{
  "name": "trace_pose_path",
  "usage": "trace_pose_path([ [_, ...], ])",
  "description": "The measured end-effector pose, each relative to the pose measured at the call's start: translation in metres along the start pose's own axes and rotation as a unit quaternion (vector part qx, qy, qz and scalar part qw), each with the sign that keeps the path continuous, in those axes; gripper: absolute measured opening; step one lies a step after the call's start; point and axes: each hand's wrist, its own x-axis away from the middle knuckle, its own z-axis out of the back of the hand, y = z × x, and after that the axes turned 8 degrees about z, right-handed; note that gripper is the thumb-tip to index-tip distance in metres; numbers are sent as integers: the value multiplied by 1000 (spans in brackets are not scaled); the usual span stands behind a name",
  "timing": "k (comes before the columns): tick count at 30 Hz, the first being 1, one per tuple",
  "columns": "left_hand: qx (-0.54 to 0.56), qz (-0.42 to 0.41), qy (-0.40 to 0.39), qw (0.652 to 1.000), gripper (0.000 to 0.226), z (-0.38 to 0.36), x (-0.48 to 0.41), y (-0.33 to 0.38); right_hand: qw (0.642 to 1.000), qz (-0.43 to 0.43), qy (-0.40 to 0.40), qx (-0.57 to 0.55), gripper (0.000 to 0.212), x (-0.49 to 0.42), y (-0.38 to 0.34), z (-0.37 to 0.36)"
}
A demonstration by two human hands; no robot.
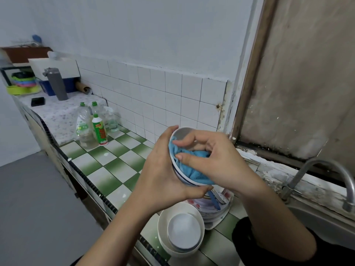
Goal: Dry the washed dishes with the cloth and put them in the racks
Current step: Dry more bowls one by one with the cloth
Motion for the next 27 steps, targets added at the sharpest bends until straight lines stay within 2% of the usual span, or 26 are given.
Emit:
trace_pose_path([
  [2, -30, -7, 7, 1000, 112, 0, 4, 2, 1000, -13, -1, 22, 25, -2, 1, 2],
  [5, -66, -37, 16, 997, 112, -4, 8, 6, 993, -37, 102, 43, 18, -4, 10, -4],
  [6, -69, -38, 14, 997, 111, -4, 8, 5, 992, -32, 112, 41, 17, -4, 11, -7],
  [8, -70, -21, 11, 997, 113, 1, 7, 1, 998, -8, 41, 47, 16, -3, 10, -7],
  [11, -60, -8, 29, 998, 118, 12, 2, -6, 985, 17, -149, 88, 24, -1, 9, 8],
  [14, -76, -27, 40, 996, 116, 17, 2, -3, 954, 61, -252, 151, 31, -3, 10, 28],
  [17, -79, -31, 17, 996, 115, 15, 5, 2, 882, 143, -330, 302, 34, -8, 13, 41],
  [19, -66, -31, -2, 997, 111, 16, 4, 3, 822, 217, -329, 412, 37, -10, 17, 44],
  [21, -38, -27, -28, 999, 106, 18, 3, 5, 773, 300, -288, 478, 33, -13, 19, 45],
  [22, -21, -24, -47, 998, 104, 19, 2, 6, 760, 336, -264, 489, 31, -16, 19, 45],
  [24, 9, -20, -81, 996, 99, 22, 1, 6, 757, 383, -238, 473, 29, -21, 16, 43],
  [27, 38, -12, -92, 995, 94, 25, 4, 5, 764, 372, -279, 447, 30, -26, 12, 39],
])
